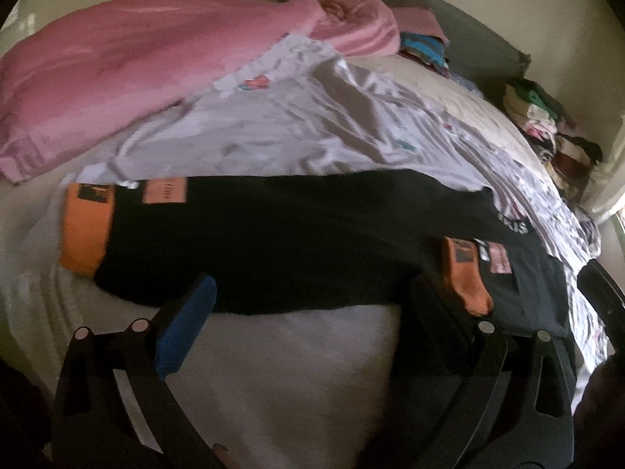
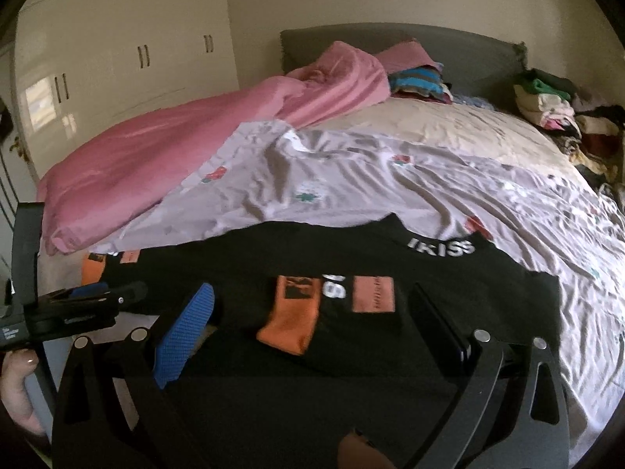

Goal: Fold small clothes
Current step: 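Move the left tool to the other orange cuff and grasp it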

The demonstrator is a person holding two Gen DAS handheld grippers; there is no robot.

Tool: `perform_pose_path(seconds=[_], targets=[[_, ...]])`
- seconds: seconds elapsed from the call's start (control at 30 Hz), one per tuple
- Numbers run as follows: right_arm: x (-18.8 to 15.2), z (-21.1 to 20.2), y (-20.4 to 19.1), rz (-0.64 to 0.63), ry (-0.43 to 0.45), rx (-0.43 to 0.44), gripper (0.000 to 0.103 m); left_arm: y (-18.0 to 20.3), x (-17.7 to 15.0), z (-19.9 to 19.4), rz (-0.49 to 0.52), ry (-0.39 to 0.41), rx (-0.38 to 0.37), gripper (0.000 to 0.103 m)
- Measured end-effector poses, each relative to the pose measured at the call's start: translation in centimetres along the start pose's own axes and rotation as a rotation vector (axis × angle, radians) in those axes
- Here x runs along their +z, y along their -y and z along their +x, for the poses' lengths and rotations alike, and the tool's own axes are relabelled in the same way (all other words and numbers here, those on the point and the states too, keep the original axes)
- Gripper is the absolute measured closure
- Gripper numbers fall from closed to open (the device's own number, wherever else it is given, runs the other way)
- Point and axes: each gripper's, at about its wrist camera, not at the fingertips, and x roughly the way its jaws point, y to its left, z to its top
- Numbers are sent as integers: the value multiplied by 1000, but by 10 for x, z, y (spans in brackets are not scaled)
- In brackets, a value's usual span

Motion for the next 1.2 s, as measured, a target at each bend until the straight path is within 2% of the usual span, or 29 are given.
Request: perform_pose_path(seconds=[0.17, 0.3, 0.97, 1.13, 1.2], targets=[[5, 8, -21, -31, -3, 28, 4, -29, 6, -5, -38, 30, 72, 10], [9, 16, -36, -50, -11, 49, 4, -52, 7, -3, -94, 20, 99, 10], [7, 55, -118, -213, -83, 203, 4, -134, 0, 17, -311, -56, 183, 10], [3, 61, -119, -199, -100, 219, 4, -150, -3, 26, -359, -17, 206, 10], [2, 62, -116, -182, -106, 220, 4, -154, -2, 30, -374, -17, 191, 10]])
